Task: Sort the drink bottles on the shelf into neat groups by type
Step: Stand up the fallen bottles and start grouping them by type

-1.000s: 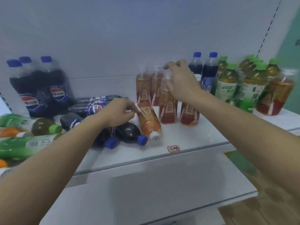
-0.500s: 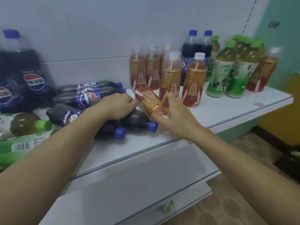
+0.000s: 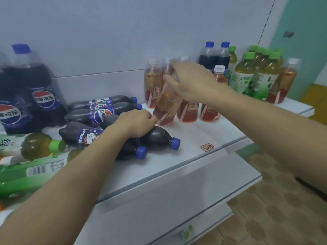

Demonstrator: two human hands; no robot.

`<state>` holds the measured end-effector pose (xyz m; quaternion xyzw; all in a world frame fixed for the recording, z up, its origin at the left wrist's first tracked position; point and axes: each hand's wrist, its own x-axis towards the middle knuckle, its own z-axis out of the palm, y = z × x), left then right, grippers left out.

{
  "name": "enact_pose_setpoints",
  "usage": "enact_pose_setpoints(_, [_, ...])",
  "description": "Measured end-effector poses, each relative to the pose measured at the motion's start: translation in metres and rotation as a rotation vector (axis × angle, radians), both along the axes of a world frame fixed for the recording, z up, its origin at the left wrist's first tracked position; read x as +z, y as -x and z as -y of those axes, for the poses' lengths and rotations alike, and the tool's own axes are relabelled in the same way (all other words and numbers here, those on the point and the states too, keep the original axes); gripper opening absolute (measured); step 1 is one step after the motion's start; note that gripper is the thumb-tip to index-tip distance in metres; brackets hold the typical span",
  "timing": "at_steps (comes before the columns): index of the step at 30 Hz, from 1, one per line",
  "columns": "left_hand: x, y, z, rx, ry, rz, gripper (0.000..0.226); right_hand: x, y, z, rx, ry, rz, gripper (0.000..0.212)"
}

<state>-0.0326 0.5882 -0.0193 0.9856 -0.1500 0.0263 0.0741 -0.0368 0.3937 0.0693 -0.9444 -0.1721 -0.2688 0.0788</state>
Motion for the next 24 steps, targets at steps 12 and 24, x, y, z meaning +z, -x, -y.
enact_pose_setpoints(12, [0.002, 0.001, 0.0, 0.013, 0.041, -0.053, 0.044, 0.013, -0.046, -0.037, 0.028, -0.005, -0.272, 0.036])
enact_pose_setpoints(24, [0.014, 0.017, 0.004, 0.12, 0.084, 0.16, 0.025, -0.004, -0.017, -0.018, 0.061, -0.013, 0.202, 0.04])
